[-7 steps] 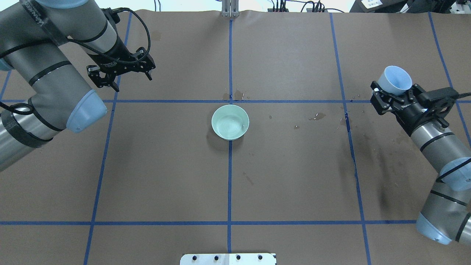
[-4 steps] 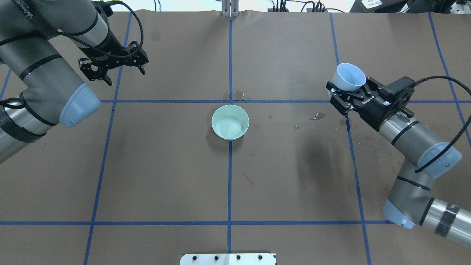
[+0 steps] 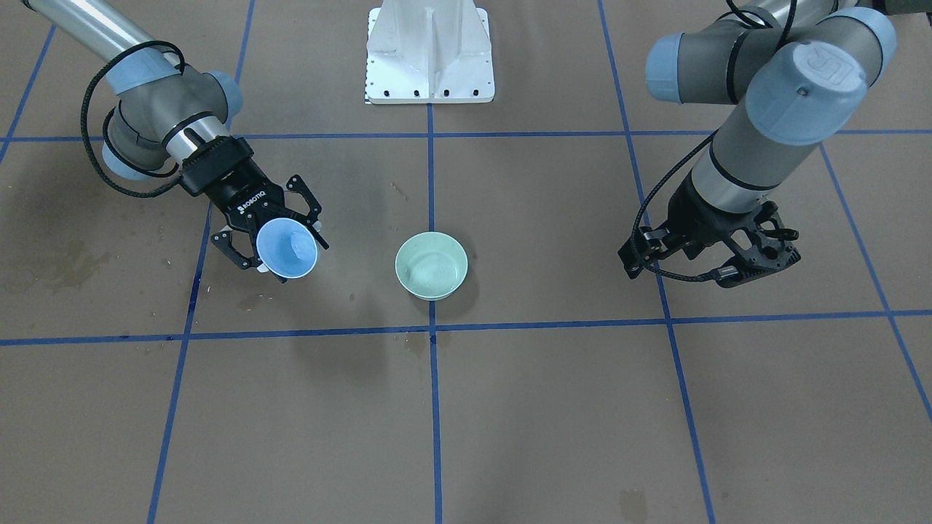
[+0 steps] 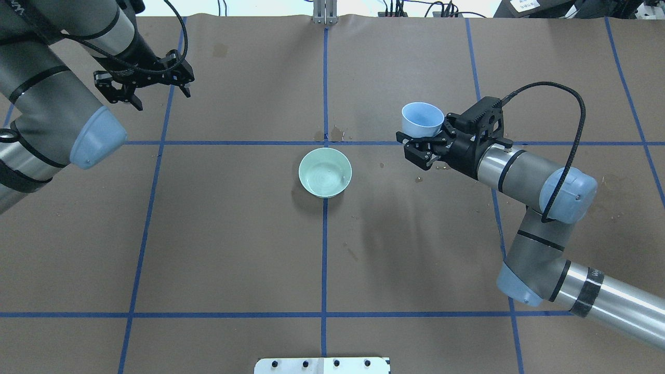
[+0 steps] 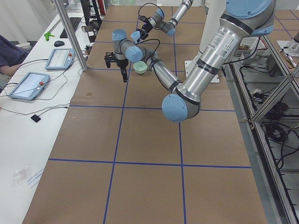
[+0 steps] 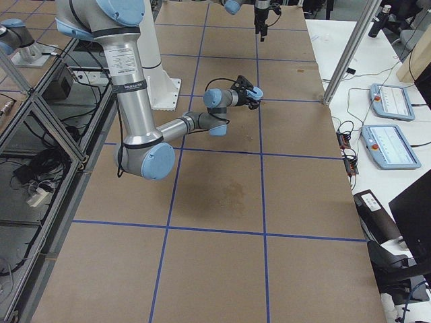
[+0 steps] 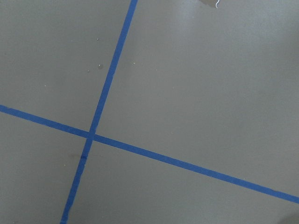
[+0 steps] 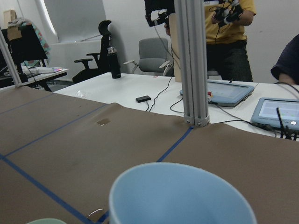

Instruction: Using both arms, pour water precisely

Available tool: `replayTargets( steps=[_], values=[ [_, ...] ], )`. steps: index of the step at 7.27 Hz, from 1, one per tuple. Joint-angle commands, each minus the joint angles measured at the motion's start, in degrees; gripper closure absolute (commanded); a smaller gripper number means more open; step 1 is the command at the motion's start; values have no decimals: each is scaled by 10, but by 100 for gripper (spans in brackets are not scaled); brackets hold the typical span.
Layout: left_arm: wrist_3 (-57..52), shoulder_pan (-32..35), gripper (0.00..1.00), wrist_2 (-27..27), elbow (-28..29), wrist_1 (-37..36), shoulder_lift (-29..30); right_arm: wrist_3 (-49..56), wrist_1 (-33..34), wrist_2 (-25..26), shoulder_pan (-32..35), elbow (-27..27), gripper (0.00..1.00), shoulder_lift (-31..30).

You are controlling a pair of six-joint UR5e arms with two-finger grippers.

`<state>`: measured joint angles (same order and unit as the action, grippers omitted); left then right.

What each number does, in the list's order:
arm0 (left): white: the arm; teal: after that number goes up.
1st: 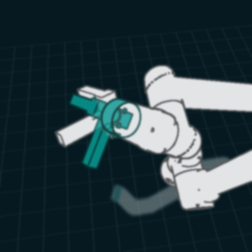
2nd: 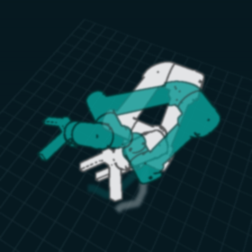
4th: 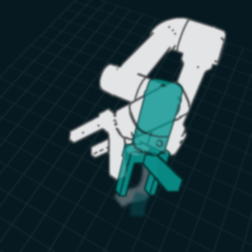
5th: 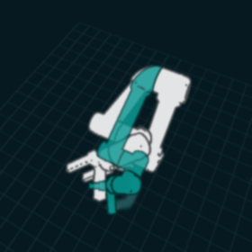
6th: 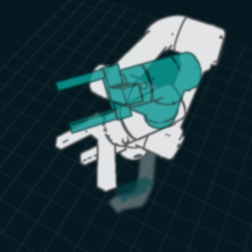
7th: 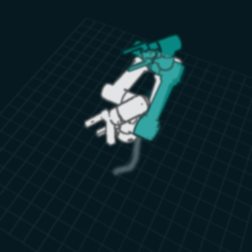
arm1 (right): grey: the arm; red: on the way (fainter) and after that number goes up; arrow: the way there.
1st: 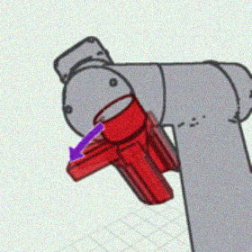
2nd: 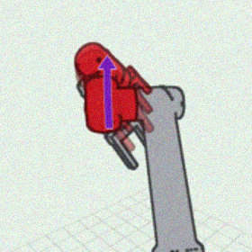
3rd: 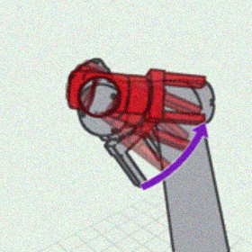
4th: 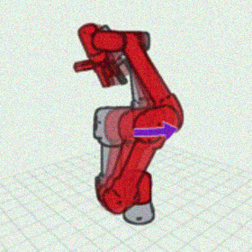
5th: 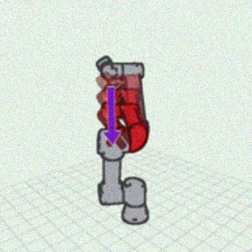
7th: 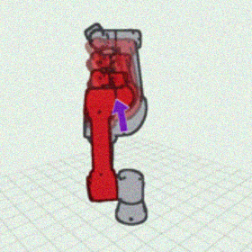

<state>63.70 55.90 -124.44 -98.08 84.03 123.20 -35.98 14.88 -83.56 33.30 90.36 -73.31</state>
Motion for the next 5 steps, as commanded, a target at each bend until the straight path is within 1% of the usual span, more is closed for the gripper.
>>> replayTargets(
  steps=[1, 2, 3, 4, 5],
  values=[
    [-8, 8, 0, -1, -1, 0, -2, 42, 58, -25, -12, 10, 100, 5],
    [-9, 8, 0, -1, 0, 0, -3, 43, 58, -15, -29, 6, 100, 17],
    [-9, 8, 0, -2, 0, 0, -4, 47, 58, 11, -46, 6, 100, 28],
    [-9, 8, 0, -3, 0, 0, -9, 49, 60, 22, -62, 5, 100, 38],
    [-9, 8, 0, -3, 0, 0, -13, 52, 80, 33, -73, 6, 100, 47]
  ],
)
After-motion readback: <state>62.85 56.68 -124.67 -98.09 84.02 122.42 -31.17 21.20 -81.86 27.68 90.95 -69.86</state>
